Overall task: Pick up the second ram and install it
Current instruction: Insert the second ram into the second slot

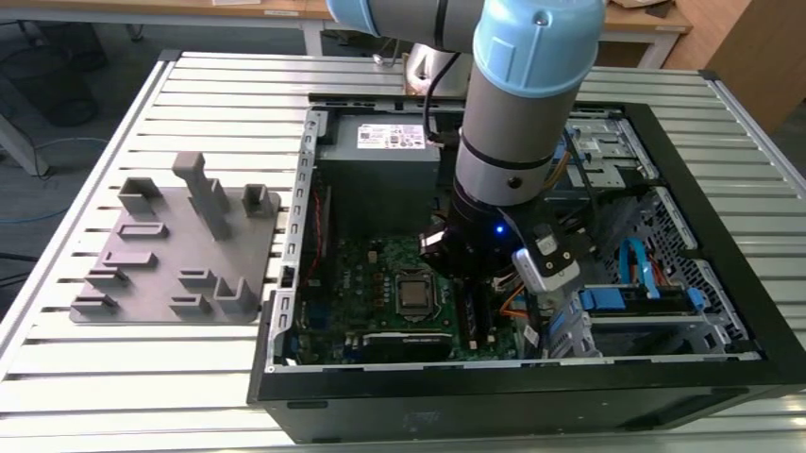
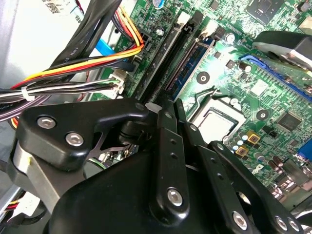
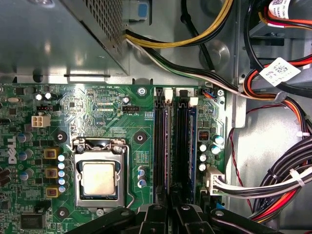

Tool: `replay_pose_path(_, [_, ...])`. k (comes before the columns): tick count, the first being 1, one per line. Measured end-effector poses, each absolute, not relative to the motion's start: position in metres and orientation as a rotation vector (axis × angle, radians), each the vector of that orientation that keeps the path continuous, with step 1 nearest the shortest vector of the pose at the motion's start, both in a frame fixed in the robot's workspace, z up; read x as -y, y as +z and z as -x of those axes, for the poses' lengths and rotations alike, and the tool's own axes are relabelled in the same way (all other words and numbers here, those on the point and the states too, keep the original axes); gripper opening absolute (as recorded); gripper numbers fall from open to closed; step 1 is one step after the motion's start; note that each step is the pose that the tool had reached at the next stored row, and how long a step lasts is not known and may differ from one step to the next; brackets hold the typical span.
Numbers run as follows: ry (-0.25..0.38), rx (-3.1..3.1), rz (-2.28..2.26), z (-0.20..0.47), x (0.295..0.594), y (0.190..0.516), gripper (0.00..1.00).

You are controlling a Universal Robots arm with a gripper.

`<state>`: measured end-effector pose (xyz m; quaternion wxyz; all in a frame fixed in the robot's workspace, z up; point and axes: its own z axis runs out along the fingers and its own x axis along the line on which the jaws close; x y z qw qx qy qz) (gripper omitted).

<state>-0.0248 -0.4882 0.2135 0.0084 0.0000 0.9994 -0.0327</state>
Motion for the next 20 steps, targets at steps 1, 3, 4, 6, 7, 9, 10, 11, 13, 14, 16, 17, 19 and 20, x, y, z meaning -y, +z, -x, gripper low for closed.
replay_pose_path(1, [-0.097,-3.123,0.000,0.0249,0.4882,0.2136,0.14])
replay_pose_path(3, [-0.094,-3.123,0.000,0.0248,0.4881,0.2134,0.14])
replay_pose_path(4, [-0.093,-3.123,0.000,0.0248,0.4881,0.2133,0.14])
replay_pose_path(6, [-0.092,-3.123,0.000,0.0248,0.4881,0.2132,0.14])
replay_pose_path(7, [-0.091,-3.123,0.000,0.0248,0.4881,0.2132,0.14])
replay_pose_path(9, [-0.085,-3.124,0.000,0.0248,0.4881,0.2133,0.14])
replay_pose_path(10, [-0.081,-3.124,0.000,0.0248,0.4881,0.2133,0.14])
replay_pose_path(11, [-0.078,-3.124,0.000,0.0248,0.4881,0.2132,0.14])
replay_pose_path(13, [-0.075,-3.124,0.001,0.0248,0.4880,0.2132,0.14])
replay_pose_path(14, [-0.075,-3.124,0.001,0.0247,0.4880,0.2132,0.14])
replay_pose_path(16, [-0.075,-3.124,0.001,0.0248,0.4881,0.2132,0.14])
replay_pose_path(17, [-0.075,-3.124,0.001,0.0248,0.4881,0.2132,0.14])
replay_pose_path(19, [-0.075,-3.124,-0.001,0.0248,0.4881,0.2132,0.14])
replay_pose_path(20, [-0.075,-3.124,-0.003,0.0248,0.4881,0.2132,0.14])
